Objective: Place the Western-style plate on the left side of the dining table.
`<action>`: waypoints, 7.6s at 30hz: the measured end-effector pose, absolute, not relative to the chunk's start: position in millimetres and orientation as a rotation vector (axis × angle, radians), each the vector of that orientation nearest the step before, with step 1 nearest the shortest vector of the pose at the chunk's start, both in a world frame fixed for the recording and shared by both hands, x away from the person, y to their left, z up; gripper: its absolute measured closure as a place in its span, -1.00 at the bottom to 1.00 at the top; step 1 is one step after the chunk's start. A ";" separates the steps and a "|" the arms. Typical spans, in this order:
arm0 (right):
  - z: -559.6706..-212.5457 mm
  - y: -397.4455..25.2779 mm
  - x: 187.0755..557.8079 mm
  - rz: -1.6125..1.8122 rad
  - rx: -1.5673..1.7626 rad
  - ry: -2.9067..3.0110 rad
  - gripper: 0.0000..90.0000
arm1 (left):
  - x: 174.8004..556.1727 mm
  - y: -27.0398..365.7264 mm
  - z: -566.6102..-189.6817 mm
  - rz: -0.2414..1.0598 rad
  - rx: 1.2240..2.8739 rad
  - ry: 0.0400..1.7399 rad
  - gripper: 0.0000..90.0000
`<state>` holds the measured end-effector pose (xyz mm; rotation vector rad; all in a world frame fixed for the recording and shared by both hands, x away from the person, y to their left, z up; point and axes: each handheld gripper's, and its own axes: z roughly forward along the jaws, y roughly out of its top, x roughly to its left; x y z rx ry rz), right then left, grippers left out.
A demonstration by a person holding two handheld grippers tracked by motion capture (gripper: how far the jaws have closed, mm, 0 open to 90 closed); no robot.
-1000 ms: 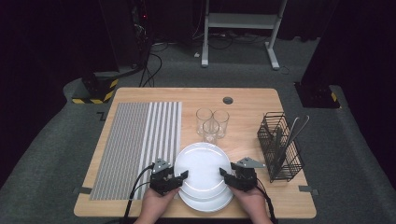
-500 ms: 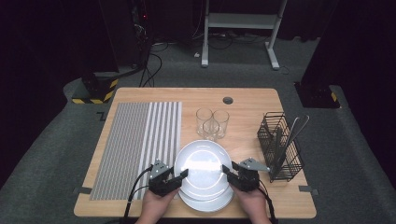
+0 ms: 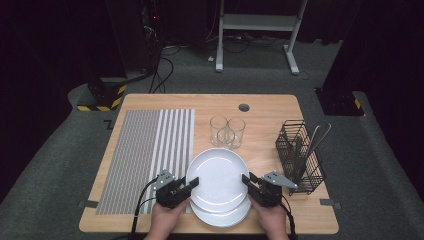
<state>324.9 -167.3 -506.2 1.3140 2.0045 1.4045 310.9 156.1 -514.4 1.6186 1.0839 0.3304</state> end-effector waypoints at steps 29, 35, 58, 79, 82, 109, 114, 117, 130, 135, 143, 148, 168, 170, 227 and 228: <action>-477.3 -143.1 327.2 1.484 1.197 1.879 0.72 | 312.5 181.0 -498.6 0.450 1.504 1.035 0.58; -475.2 -133.9 329.7 1.506 1.206 1.875 0.72 | 312.8 190.4 -495.3 0.452 1.472 1.038 0.58; -460.0 -76.0 345.9 1.527 1.237 1.892 0.73 | 327.6 248.4 -479.7 0.473 1.394 1.081 0.53; -460.9 -17.4 369.4 1.534 1.174 1.979 0.70 | 328.8 300.3 -480.6 0.525 1.333 1.157 0.52; -461.3 -12.0 373.0 1.531 1.169 1.988 0.70 | 330.7 305.4 -480.6 0.532 1.332 1.160 0.52; -482.5 47.1 404.0 1.486 1.206 2.051 0.66 | 348.5 353.1 -494.3 0.606 1.334 1.190 0.54; -489.2 48.8 409.9 1.462 1.224 2.069 0.66 | 355.2 353.7 -500.3 0.614 1.351 1.191 0.53; -491.1 49.3 411.6 1.456 1.234 2.073 0.66 | 357.1 353.7 -502.1 0.615 1.360 1.193 0.52; -491.1 49.9 413.3 1.458 1.224 2.085 0.67 | 354.2 353.1 -502.0 0.650 1.387 1.195 0.47; -486.8 53.5 408.9 1.488 1.194 2.088 0.67 | 341.9 355.3 -500.2 0.666 1.346 1.208 0.48; -484.1 59.1 397.5 1.503 1.143 2.118 0.67 | 316.7 356.2 -499.5 0.706 1.325 1.239 0.47; -483.6 61.0 393.8 1.504 1.125 2.125 0.66 | 309.4 353.9 -496.7 0.738 1.317 1.239 0.47; -493.5 59.5 412.5 1.428 1.188 2.120 0.67 | 354.4 361.0 -524.2 0.580 1.327 1.258 0.42; -494.0 59.5 413.0 1.426 1.189 2.120 0.66 | 356.0 361.4 -523.8 0.568 1.329 1.269 0.42; -503.2 80.6 443.3 1.132 1.274 2.317 0.40 | 379.8 360.4 -529.7 0.536 1.386 1.408 0.40; -503.3 80.8 443.6 1.128 1.278 2.322 0.37 | 379.9 360.2 -529.7 0.536 1.389 1.407 0.40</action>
